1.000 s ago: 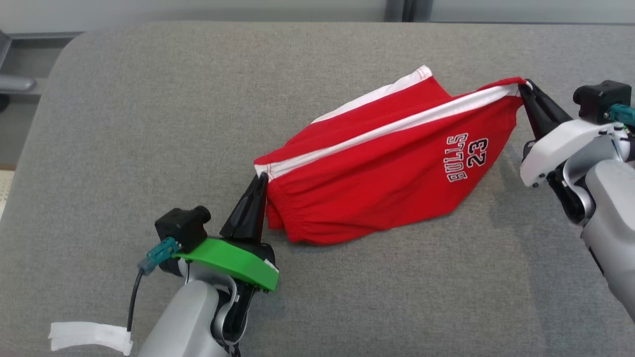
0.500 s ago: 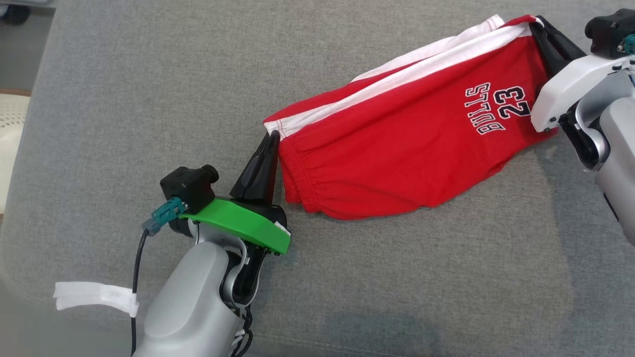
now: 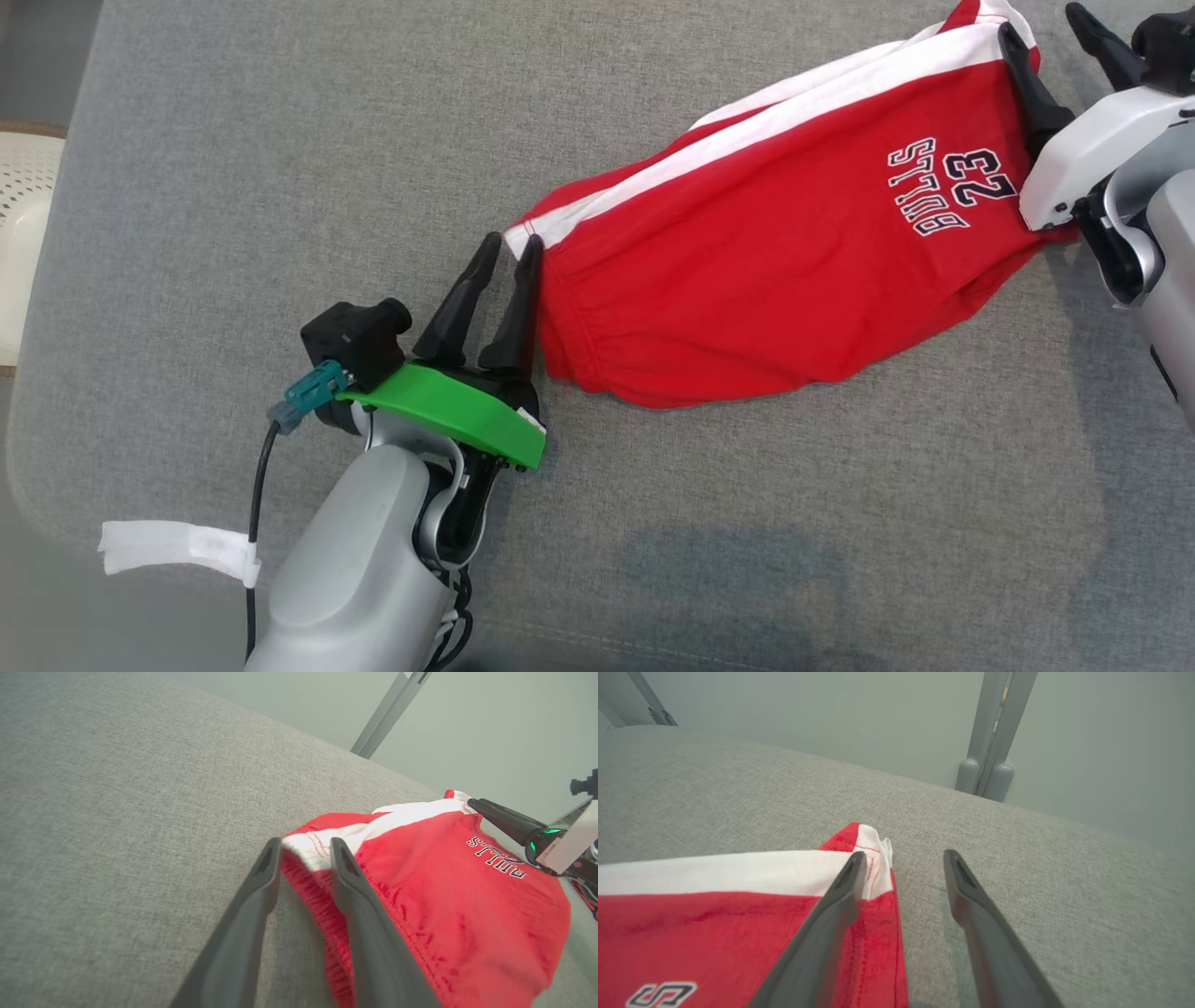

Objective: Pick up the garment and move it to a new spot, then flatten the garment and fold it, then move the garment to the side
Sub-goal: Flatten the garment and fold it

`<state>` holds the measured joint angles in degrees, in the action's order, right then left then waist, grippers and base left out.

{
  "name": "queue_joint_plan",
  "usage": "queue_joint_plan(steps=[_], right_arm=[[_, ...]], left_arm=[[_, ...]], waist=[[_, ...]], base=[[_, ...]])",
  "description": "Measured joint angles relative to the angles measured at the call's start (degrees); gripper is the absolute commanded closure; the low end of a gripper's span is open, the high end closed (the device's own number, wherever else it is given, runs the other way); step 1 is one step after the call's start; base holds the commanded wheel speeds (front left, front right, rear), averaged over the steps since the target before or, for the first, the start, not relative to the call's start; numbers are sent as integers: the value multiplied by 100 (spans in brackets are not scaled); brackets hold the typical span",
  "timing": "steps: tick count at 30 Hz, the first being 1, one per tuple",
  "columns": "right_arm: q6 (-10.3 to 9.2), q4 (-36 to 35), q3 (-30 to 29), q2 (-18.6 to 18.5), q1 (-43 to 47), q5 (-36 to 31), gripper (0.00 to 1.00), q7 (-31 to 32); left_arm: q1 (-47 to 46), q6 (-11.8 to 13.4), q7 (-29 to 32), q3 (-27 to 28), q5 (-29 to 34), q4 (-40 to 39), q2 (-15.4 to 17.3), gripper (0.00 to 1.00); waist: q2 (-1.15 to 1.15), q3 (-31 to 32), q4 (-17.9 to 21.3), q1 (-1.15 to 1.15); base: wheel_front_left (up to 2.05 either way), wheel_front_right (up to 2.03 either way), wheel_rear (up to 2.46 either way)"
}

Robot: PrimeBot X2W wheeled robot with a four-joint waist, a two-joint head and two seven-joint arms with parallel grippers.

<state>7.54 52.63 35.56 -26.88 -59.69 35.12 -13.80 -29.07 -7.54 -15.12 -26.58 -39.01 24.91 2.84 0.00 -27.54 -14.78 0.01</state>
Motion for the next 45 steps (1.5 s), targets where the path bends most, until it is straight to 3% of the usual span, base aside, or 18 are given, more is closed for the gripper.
queue_joint_plan(steps=[6, 18, 26, 34, 35, 36, 37, 45], right_arm=[[-1, -51, -130, 63, 113, 110, 0, -102], [-1, -803, -668, 285, 1349, 98, 0, -119], [-1, -606, -1319, 521, 1562, -422, 0, -122], [-5, 3, -1522, 850, 1492, -644, 0, -143], [-5, 71, -1534, 862, 1477, -644, 30, -144], [-5, 162, -1528, 888, 1472, -643, 72, -145], [-5, 227, -1518, 914, 1466, -627, 100, -145], [1, 385, -1729, 991, 1479, -371, 100, -142]], left_arm=[[26, 0, 1, 170, 322, -71, -2, 0], [466, 0, 0, 597, 822, -341, 0, 0], [560, 0, 0, 579, 918, -360, 0, 0], [598, 0, 0, 530, 933, -363, 0, 0], [607, 0, 0, 534, 934, -381, 0, 0], [612, 0, 0, 532, 934, -391, 0, 0], [614, 0, 0, 526, 934, -394, 0, 0], [707, 0, 0, 563, 1013, -381, 2, 0]], waist=[[0, 91, 53, 0], [0, 358, 186, -1], [0, 410, 168, -1], [0, 478, 90, -1], [0, 490, 82, -1], [0, 503, 75, -1], [0, 515, 68, -1], [0, 644, 112, -1]], base=[[0, 0, 0], [0, 0, 0], [0, 0, 0], [0, 0, 0], [0, 0, 0], [0, 0, 0], [0, 0, 0], [0, 0, 0]])
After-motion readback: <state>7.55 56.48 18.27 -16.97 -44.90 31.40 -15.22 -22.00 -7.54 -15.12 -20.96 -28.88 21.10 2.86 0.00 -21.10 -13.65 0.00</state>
